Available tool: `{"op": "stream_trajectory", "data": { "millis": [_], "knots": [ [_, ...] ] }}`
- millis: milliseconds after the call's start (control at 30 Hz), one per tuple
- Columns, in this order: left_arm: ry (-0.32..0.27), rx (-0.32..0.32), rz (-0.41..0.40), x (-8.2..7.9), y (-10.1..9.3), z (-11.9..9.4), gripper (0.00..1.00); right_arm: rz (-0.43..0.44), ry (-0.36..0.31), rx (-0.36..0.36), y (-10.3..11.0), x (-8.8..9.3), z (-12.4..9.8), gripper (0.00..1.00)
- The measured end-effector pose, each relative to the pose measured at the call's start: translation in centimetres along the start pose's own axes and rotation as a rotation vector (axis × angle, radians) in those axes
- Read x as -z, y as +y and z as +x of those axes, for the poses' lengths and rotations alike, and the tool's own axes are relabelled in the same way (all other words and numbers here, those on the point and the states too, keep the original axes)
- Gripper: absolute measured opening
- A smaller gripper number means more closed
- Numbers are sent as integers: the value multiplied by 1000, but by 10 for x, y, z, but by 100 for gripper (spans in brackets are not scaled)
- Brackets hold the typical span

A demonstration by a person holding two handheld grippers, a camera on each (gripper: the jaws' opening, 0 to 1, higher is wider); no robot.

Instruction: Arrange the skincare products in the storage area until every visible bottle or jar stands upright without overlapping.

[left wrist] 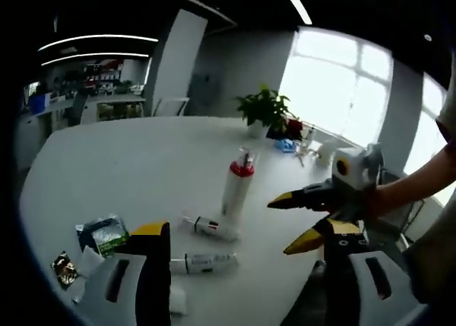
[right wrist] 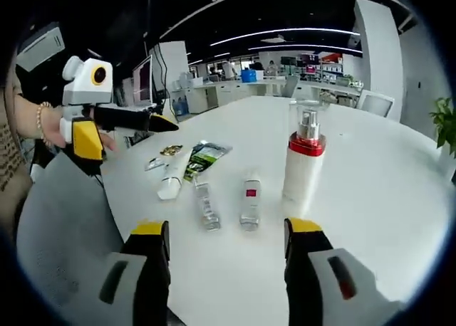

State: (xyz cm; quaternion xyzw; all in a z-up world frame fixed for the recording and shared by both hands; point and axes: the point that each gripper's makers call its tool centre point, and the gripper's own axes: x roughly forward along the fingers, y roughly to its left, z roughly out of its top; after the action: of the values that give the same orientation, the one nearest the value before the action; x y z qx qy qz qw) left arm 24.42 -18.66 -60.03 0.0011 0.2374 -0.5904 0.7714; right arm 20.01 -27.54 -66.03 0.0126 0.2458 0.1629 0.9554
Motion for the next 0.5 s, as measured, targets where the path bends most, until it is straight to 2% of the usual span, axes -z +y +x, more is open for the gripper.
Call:
{"op": "stream_trajectory", "data": {
  "millis": [233,500],
  "knots": [
    [-13,-40,-75,17,18,-37,95,49,-7,8,18,1,-7,71],
    [-47,-114,-142,33,36,-77,97,141,-64,45,32,-13,-13,80]
  ]
}}
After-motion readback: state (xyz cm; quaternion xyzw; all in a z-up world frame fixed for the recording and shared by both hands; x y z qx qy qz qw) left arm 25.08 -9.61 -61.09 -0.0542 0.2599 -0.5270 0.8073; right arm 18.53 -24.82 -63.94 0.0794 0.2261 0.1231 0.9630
